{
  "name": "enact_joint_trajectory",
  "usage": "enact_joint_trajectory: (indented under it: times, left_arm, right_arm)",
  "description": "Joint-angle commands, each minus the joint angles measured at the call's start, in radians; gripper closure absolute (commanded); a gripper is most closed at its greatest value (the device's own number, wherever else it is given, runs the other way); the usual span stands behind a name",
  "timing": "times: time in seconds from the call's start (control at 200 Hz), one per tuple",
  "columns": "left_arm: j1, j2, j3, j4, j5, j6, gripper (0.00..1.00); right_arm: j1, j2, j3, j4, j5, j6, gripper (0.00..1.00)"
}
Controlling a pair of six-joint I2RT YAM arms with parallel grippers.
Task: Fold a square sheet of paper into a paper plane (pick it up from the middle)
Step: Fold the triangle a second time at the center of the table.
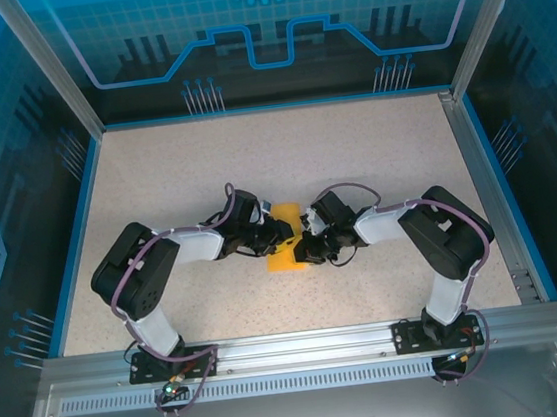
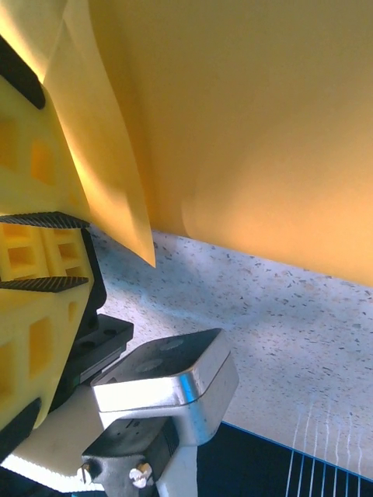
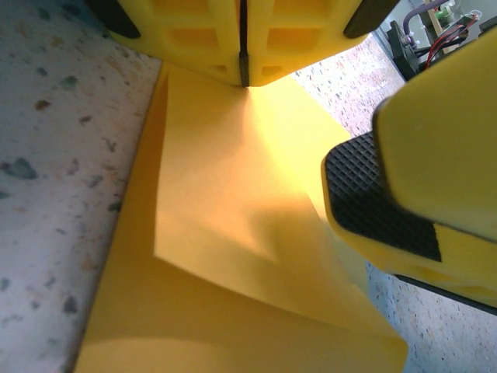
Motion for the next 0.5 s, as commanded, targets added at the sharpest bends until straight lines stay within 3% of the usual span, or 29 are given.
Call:
enact_joint_trajectory:
  times: [0.0, 0.495]
  left_arm:
    - [-0.008, 0.026, -0.003, 0.010, 0.013, 0.019, 0.74]
    - [0.004, 0.065, -0.022, 0.000, -0.113, 0.066, 0.78]
  right_arm:
    - [0.003, 0.041, -0.038, -0.102, 0.062, 0.012, 0.92]
    - [-0.007, 0.045, -0.046, -0.154, 0.090, -0.009, 0.99]
